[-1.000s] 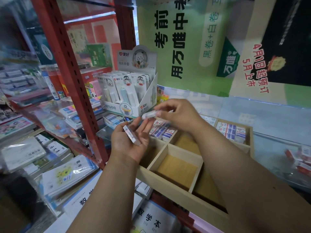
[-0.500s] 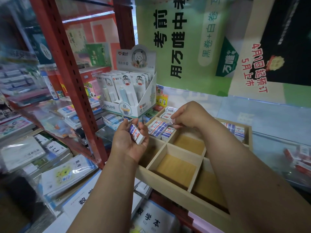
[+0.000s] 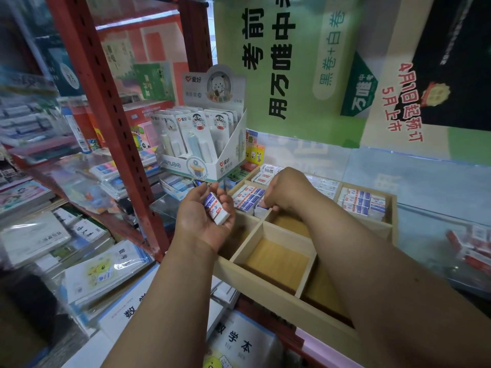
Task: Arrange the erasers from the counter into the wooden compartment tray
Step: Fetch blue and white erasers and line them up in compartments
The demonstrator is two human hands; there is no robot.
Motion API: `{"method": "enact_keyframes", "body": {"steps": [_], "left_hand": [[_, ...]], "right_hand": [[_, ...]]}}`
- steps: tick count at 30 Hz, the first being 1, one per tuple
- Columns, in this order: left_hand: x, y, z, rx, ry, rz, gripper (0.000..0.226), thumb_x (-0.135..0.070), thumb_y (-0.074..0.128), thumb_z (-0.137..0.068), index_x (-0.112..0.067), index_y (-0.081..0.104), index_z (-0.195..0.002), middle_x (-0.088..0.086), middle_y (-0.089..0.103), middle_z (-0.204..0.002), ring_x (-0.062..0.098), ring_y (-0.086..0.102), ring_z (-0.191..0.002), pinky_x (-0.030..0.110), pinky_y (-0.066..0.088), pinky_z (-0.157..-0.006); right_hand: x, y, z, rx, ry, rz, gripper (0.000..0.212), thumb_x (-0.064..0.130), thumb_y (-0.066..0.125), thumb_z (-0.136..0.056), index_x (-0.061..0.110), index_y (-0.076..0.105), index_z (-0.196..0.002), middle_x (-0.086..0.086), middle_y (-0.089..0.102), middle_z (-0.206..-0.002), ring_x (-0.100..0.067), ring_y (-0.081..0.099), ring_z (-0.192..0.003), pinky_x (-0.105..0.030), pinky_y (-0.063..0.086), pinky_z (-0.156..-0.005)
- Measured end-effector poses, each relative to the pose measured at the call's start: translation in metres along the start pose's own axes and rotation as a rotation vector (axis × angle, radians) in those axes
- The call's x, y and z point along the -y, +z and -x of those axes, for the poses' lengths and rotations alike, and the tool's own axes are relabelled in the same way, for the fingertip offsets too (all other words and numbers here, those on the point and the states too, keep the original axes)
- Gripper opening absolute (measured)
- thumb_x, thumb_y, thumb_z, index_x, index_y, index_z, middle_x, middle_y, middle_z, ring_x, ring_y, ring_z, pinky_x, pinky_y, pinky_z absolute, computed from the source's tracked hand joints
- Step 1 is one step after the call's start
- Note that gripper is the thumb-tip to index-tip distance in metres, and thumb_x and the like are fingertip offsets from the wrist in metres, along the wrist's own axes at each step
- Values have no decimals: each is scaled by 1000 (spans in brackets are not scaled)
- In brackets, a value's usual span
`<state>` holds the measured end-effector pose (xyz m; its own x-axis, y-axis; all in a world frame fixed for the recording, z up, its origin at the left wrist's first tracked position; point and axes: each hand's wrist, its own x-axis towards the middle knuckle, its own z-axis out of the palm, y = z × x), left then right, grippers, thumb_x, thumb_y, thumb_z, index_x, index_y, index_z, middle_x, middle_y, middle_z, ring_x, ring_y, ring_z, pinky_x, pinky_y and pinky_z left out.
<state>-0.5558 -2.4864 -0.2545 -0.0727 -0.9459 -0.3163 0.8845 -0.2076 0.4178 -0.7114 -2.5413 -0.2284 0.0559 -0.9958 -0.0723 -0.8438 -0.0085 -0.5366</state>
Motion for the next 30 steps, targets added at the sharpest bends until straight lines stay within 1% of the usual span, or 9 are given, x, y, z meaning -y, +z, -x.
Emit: {"method": "enact_keyframes", "body": {"steps": [3, 7, 15, 18, 20, 22, 24, 27, 30], "left_hand": [[0, 0, 0, 8, -4, -3, 21, -27, 47, -95, -12, 60, -89, 0, 55, -70, 9, 52, -55, 17, 45, -44], [0, 2, 3, 49, 15, 3, 15, -12, 47, -81, -9, 57, -90, 2, 51, -70, 11, 48, -58, 17, 45, -47], [2, 4, 3, 16, 57, -40, 46, 5, 36, -66, -8, 56, -106, 9, 52, -80, 16, 50, -67, 28, 46, -66], [3, 5, 0, -5, 65, -29, 37, 6, 31, -85, -6, 57, -109, 14, 58, -97, 23, 59, -86, 34, 49, -77], [3, 6, -2, 22, 70, -10, 28, 3, 33, -90, -2, 57, -104, 20, 59, -109, 29, 59, -106, 38, 47, -91], [2, 6, -3, 77, 66, -11, 21, -1, 42, -84, 0, 58, -97, 21, 58, -117, 31, 56, -117, 40, 42, -103], [0, 4, -4, 127, 61, 8, 23, -8, 47, -70, 0, 59, -89, 21, 55, -125, 31, 52, -125, 39, 36, -110], [0, 2, -5, 193, 32, 46, 23, -13, 45, -69, -1, 57, -84, 19, 50, -127, 30, 46, -133, 47, 43, -102], [1, 2, -5, 182, 46, 39, 32, -14, 44, -71, 1, 58, -95, 19, 53, -133, 34, 52, -126, 48, 44, -98]], "right_hand": [[1, 3, -3, -13, 7, 57, 41, 33, 78, -75, 7, 70, -106, -10, 69, -105, -26, 63, -101, -30, 50, -90], [-8, 2, -6, -7, 23, -39, 36, 25, 80, -70, 10, 72, -101, -9, 70, -105, -22, 63, -91, -32, 53, -86], [-4, 9, -6, -28, 13, 41, 49, 34, 82, -69, 10, 67, -109, -8, 67, -111, -26, 61, -104, -36, 51, -92], [-2, 8, -2, -112, -38, -18, 35, 36, 79, -73, 11, 70, -96, -4, 68, -96, -22, 62, -93, -30, 51, -83], [4, 5, 6, -161, -150, -334, 26, 32, 80, -73, 10, 67, -80, 1, 63, -74, -16, 59, -73, -26, 47, -69], [10, 1, 16, -64, -293, -523, 26, 29, 79, -74, 8, 65, -79, 4, 57, -64, -8, 51, -59, -22, 43, -58], [16, 3, 25, 126, -381, -447, 29, 33, 78, -74, 10, 63, -84, 6, 59, -63, -4, 52, -53, -19, 43, -51], [20, 8, 31, 272, -380, -307, 29, 26, 80, -73, 11, 64, -92, -2, 64, -73, -10, 61, -59, -26, 52, -53], [17, 9, 28, 247, -379, -379, 19, 9, 79, -73, 11, 68, -89, 0, 67, -73, -10, 62, -56, -28, 55, -59]]}}
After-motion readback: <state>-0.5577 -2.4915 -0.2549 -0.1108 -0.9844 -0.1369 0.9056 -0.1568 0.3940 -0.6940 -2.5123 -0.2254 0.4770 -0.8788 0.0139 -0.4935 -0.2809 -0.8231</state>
